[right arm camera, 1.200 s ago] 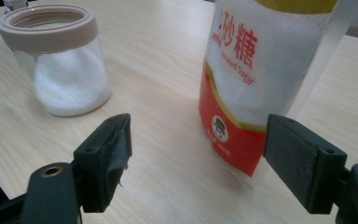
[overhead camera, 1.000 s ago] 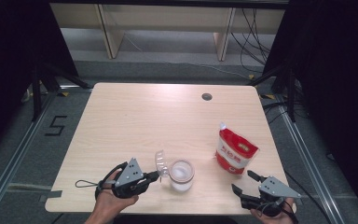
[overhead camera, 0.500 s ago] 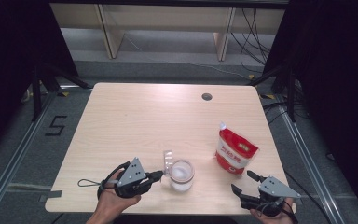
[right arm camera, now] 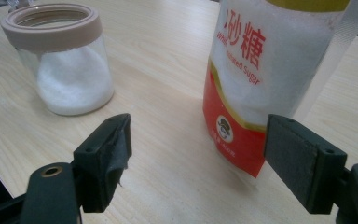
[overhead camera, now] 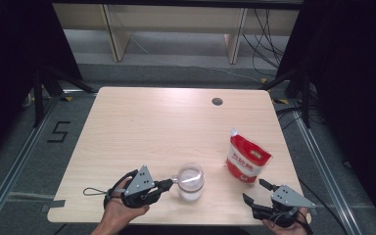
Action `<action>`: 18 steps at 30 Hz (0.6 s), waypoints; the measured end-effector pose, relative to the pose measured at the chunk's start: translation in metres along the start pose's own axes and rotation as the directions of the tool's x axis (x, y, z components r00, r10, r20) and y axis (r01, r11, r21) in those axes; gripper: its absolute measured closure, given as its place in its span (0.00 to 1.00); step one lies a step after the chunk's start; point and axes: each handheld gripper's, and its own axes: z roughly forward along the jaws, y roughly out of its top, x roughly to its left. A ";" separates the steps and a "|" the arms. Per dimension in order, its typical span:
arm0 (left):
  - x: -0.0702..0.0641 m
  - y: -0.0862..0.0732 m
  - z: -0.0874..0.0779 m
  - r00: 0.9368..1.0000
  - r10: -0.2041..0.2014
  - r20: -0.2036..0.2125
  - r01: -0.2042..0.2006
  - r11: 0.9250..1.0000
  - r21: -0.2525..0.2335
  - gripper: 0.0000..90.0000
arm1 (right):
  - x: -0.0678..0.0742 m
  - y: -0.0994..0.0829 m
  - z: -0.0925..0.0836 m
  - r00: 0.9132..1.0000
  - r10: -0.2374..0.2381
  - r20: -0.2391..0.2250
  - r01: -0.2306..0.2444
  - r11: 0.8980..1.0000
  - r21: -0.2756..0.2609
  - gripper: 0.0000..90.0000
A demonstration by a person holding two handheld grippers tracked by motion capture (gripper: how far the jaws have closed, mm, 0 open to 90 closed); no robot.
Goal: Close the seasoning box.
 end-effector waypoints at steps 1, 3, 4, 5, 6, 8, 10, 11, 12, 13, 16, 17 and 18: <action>0.000 0.000 0.000 1.000 -0.003 0.002 0.003 1.000 0.000 0.94 | 0.000 0.000 0.000 1.000 -0.002 0.000 0.002 1.000 -0.001 0.27; 0.000 -0.002 0.000 0.999 -0.043 0.011 0.043 0.999 -0.001 0.90 | 0.000 0.000 0.000 1.000 -0.001 0.000 0.001 1.000 -0.001 0.27; 0.001 -0.003 0.000 0.999 -0.048 0.013 0.048 0.999 -0.004 0.88 | 0.000 0.000 0.001 1.000 -0.005 -0.004 0.005 1.000 -0.003 0.27; 0.002 -0.004 0.000 0.998 -0.056 0.010 0.056 0.998 -0.004 0.84 | 0.000 0.000 0.000 1.000 -0.007 -0.004 0.007 1.000 -0.004 0.27; 0.002 -0.005 0.000 0.997 -0.079 0.014 0.079 0.997 -0.008 0.80 | 0.000 0.000 0.000 1.000 -0.005 -0.005 0.005 1.000 -0.003 0.27; 0.005 -0.007 -0.001 0.995 -0.098 0.015 0.098 0.995 0.006 0.71 | 0.000 0.000 0.000 1.000 -0.005 -0.005 0.005 1.000 -0.003 0.27; 0.007 -0.008 -0.001 0.995 -0.101 0.009 0.101 0.995 0.015 0.60 | 0.001 0.000 0.000 1.000 0.002 -0.010 -0.002 1.000 0.001 0.27; 0.007 -0.009 -0.001 0.992 -0.129 0.008 0.129 0.992 0.010 0.56 | 0.002 0.000 0.000 1.000 0.015 -0.011 -0.015 1.000 0.004 0.27; 0.008 -0.011 -0.002 0.990 -0.137 0.021 0.137 0.991 0.002 0.55 | 0.002 0.000 0.000 1.000 0.014 -0.014 -0.014 1.000 0.002 0.27; 0.009 -0.012 -0.002 0.991 -0.126 0.032 0.127 0.992 -0.005 0.52 | 0.002 0.000 0.000 1.000 0.014 -0.013 -0.014 1.000 0.002 0.27; 0.010 -0.016 -0.005 0.993 -0.114 0.030 0.114 0.993 -0.001 0.44 | 0.001 0.001 0.000 1.000 0.007 -0.021 -0.007 1.000 0.001 0.27; 0.008 -0.018 -0.005 0.988 -0.149 0.031 0.149 0.989 -0.001 0.42 | 0.002 0.001 0.000 1.000 0.012 -0.016 -0.012 1.000 0.001 0.27; 0.009 -0.021 -0.005 0.986 -0.162 0.029 0.162 0.987 0.002 0.39 | 0.002 0.001 0.000 1.000 0.011 -0.017 -0.011 1.000 0.001 0.27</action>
